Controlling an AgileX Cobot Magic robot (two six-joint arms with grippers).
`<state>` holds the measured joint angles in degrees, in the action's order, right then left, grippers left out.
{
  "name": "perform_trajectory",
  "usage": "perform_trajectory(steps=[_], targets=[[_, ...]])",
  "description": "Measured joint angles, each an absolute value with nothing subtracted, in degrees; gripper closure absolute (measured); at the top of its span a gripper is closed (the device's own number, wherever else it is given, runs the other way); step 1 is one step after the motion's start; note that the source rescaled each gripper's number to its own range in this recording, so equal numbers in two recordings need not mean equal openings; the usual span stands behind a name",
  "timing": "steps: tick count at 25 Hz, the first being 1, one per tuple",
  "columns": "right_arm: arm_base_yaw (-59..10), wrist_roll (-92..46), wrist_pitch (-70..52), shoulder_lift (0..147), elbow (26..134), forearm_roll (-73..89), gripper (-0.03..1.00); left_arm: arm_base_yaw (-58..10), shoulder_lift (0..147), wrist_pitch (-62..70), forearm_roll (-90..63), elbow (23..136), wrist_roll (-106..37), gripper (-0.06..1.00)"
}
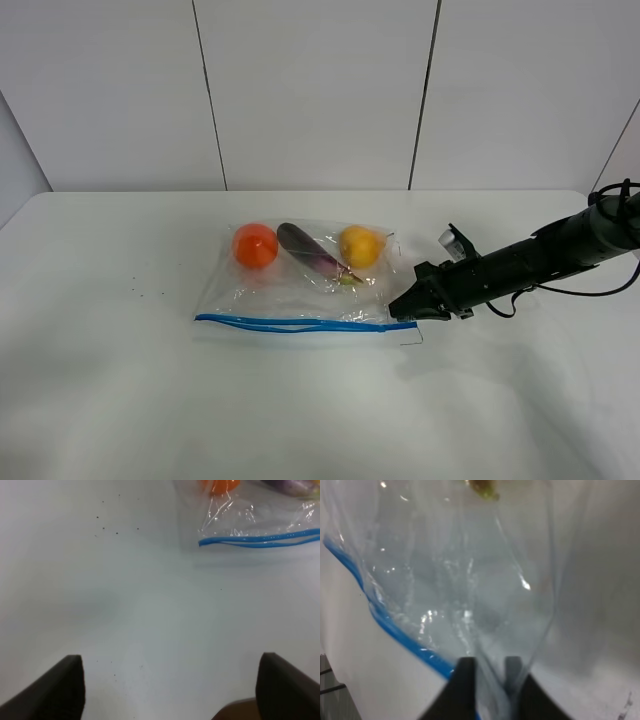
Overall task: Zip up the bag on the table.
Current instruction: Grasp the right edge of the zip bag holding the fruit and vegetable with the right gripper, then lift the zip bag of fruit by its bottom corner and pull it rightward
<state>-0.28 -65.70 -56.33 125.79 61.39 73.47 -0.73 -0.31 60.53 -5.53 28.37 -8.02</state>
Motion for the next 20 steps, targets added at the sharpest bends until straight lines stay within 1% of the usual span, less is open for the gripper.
perform_trajectory(steps=[1, 2, 15, 20], targets=[[-0.3, -65.7, -56.3, 125.8, 61.4, 73.5, 0.95, -0.7, -0.3, 60.5, -5.5, 28.4, -8.0, -0.06], [-0.3, -65.7, -56.4, 125.8, 61.4, 73.5, 0.97, -0.7, -0.3, 60.5, -5.5, 28.4, -8.0, -0.06], [-0.3, -65.5, -60.7, 125.8, 61.4, 73.7, 0.97, -0.7, -0.3, 60.5, -5.5, 28.4, -8.0, -0.06], [-0.3, -65.1, -65.3, 125.8, 61.4, 75.7, 0.97, -0.7, -0.3, 60.5, -5.5, 28.4, -8.0, -0.06]])
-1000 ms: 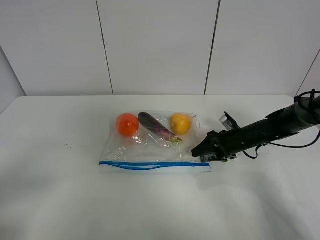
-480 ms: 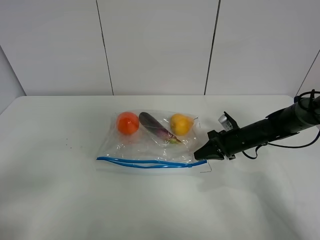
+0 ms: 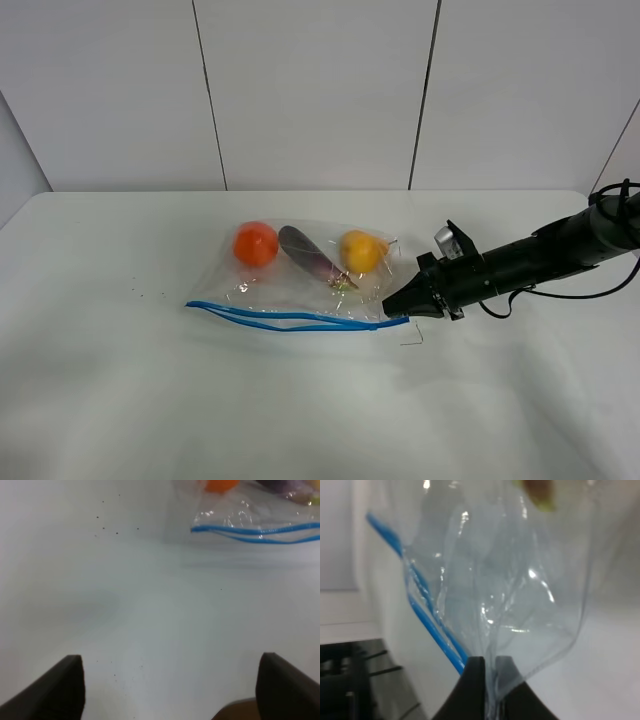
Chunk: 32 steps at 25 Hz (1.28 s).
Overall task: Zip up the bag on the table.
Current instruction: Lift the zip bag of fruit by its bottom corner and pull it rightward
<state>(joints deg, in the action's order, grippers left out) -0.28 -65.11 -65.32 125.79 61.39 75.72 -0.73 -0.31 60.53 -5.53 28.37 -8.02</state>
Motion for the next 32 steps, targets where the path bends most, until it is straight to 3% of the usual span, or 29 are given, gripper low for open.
perform_trajectory(steps=[32], targets=[[-0.3, -60.5, -68.8, 122.2, 61.4, 81.8, 0.97, -0.7, -0.3, 60.5, -5.5, 28.4, -8.0, -0.06]])
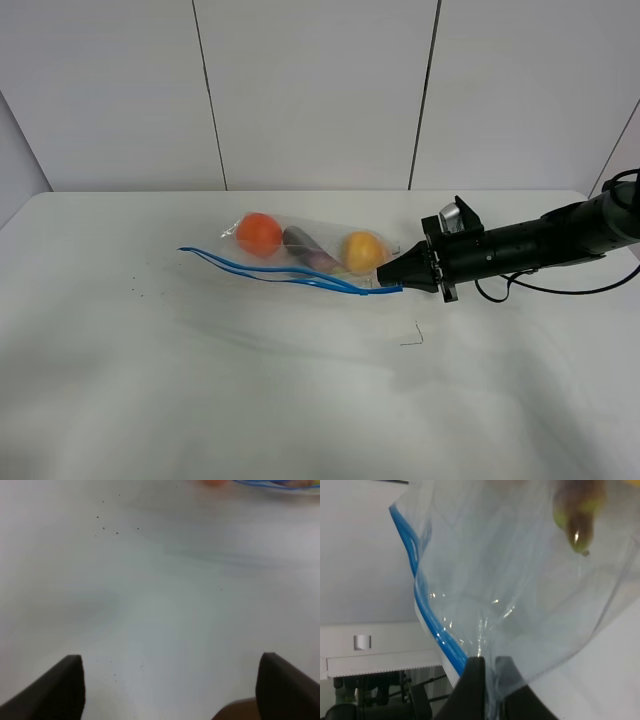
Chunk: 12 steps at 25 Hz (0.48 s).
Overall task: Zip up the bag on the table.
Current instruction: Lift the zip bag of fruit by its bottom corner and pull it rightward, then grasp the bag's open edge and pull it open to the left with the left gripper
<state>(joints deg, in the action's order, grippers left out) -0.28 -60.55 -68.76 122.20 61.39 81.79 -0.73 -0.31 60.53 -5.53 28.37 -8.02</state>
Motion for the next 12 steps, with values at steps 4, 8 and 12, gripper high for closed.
perform_trajectory(steps=[4, 8, 12], targets=[[-0.3, -60.5, -68.8, 122.2, 61.4, 81.8, 0.97, -0.7, -0.3, 60.5, -5.5, 28.4, -7.5, -0.06], [-0.3, -59.8, -68.8, 122.2, 61.4, 81.8, 0.97, -0.7, 2.2, 59.3, -5.7, 32.1, 0.0, -0.06], [-0.3, -59.5, -68.8, 122.2, 61.4, 81.8, 0.97, -0.7, 11.9, 57.4, -6.2, 40.2, 0.6, -0.05]])
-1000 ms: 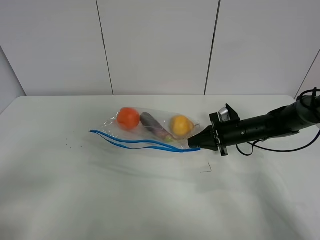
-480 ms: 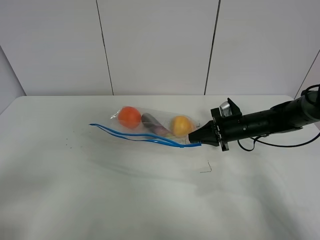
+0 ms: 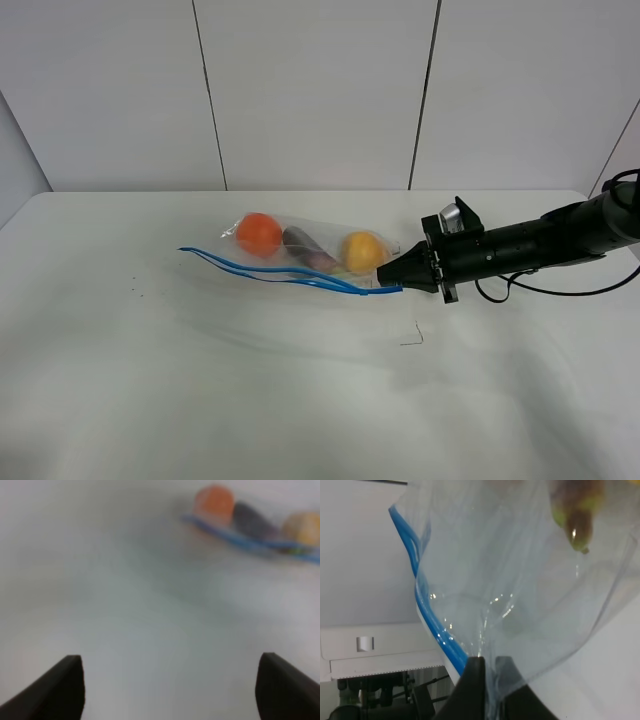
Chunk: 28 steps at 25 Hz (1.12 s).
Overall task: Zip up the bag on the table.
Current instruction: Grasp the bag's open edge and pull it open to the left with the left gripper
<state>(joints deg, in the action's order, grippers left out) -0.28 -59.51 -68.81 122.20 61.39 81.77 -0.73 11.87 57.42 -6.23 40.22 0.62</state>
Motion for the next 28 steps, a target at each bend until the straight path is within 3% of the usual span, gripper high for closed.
perform_trajectory(steps=[7, 12, 15, 22, 28], targets=[[-0.3, -59.3, -68.8, 122.2, 61.4, 81.8, 0.97, -0.7, 31.7, 51.3, -5.0, 53.5, -22.9, -0.03], [-0.3, -59.3, -68.8, 122.2, 61.4, 81.7, 0.97, -0.7, 43.7, 43.2, -0.7, 54.3, -52.1, 0.02], [-0.3, -59.3, -68.8, 122.2, 61.4, 81.6, 0.97, -0.7, 50.6, 38.7, -1.1, 54.3, -62.0, 0.03], [-0.3, -59.3, -68.8, 122.2, 61.4, 80.8, 0.97, -2.2, 63.2, 35.6, -13.0, 54.3, -65.2, 0.08], [-0.3, -59.3, -68.8, 122.2, 61.4, 80.7, 0.97, -10.9, 71.2, 29.4, -18.5, 54.3, -67.5, 0.13]])
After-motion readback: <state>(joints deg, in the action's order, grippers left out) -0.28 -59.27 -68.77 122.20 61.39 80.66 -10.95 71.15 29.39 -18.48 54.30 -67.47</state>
